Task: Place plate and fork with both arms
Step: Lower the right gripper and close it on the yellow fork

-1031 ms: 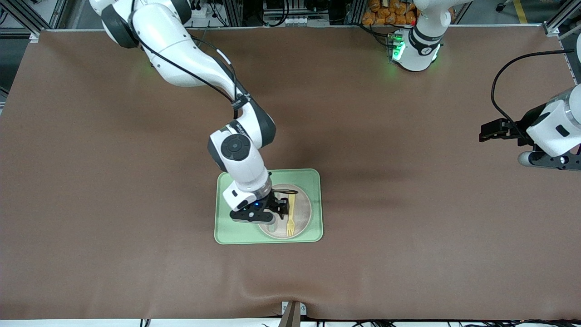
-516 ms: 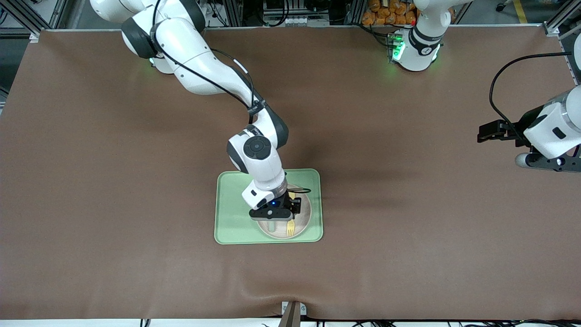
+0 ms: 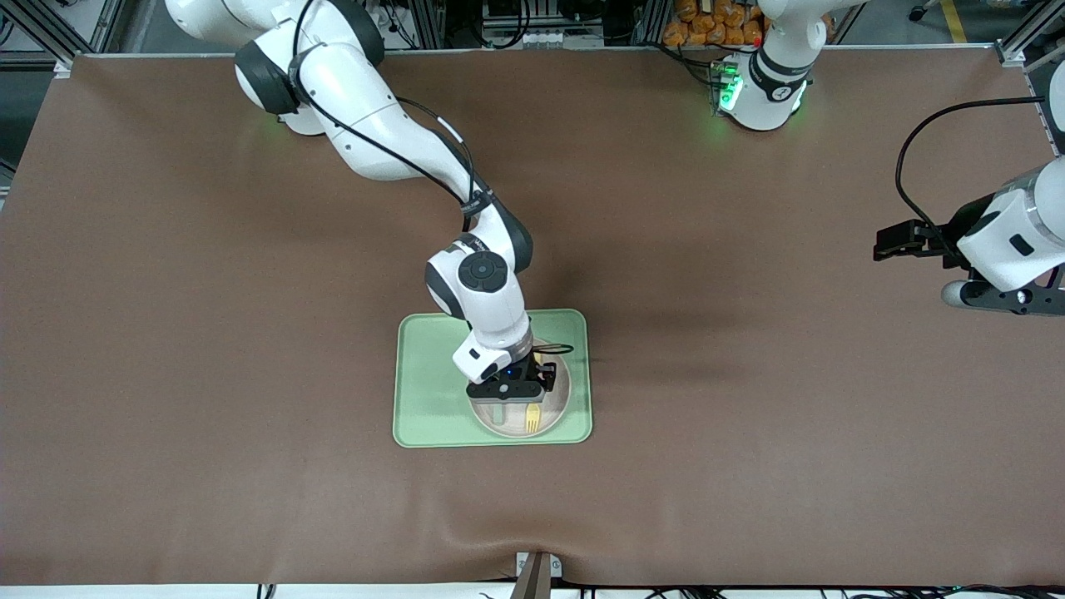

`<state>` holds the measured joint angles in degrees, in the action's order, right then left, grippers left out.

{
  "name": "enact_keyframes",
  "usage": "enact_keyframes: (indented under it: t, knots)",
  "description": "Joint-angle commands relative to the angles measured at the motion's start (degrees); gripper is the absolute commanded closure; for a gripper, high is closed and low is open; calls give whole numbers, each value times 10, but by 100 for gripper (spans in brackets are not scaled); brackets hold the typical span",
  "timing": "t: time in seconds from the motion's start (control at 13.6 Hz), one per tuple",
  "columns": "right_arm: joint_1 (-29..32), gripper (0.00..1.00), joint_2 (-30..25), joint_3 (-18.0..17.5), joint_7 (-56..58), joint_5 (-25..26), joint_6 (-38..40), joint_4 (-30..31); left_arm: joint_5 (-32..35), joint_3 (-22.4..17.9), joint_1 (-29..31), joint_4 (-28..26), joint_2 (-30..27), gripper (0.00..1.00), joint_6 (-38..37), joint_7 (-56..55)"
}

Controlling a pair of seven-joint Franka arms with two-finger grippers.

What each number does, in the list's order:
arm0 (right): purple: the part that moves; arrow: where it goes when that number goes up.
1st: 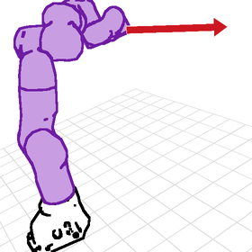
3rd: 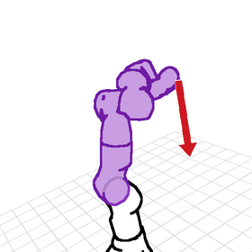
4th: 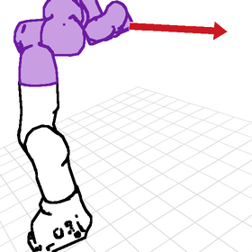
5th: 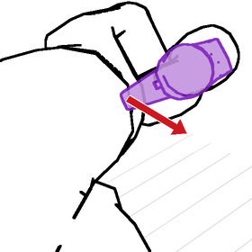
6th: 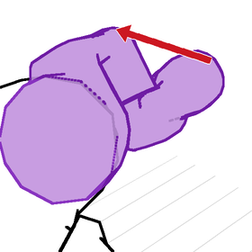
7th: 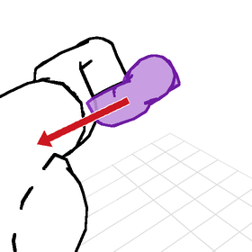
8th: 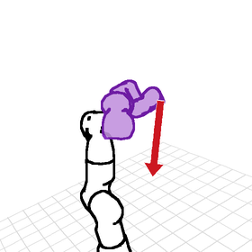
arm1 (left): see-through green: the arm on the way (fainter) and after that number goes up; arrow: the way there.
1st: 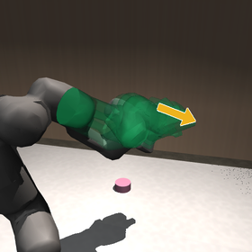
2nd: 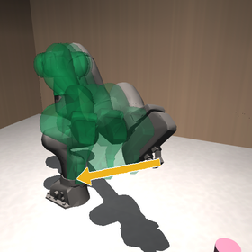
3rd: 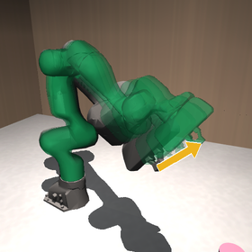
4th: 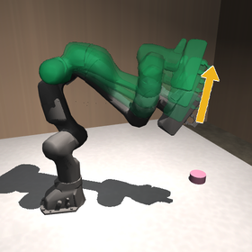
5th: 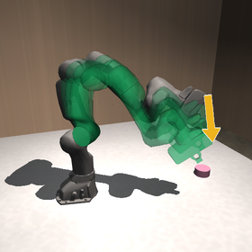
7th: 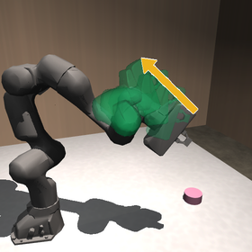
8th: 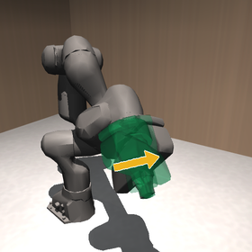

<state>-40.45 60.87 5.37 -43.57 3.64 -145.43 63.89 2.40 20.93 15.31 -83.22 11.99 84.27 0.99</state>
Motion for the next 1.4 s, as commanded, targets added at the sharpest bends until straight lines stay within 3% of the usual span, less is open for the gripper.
enact_keyframes:
  t: [0.0,0.52,0.59,0.66,0.74,1.33]
  knots:
    - [-10,42,17,10,-13,12,0,-29,-9,3,4,-4,-6,0,-5,-6]
    - [-22,57,27,17,-13,17,-8,-28,-9,3,4,-3,-9,0,-5,-6]
    - [-22,64,29,17,-13,17,-8,-28,-9,3,4,-3,-10,0,-5,-5]
    - [-22,78,29,17,-13,19,-8,-28,-9,2,5,-3,-12,0,-5,-3]
    - [-21,100,29,17,-13,20,-7,-28,-8,2,8,-3,-16,0,-5,-2]
    - [-1,100,-50,6,-6,8,129,-36,-7,3,9,3,-81,0,-15,-3]
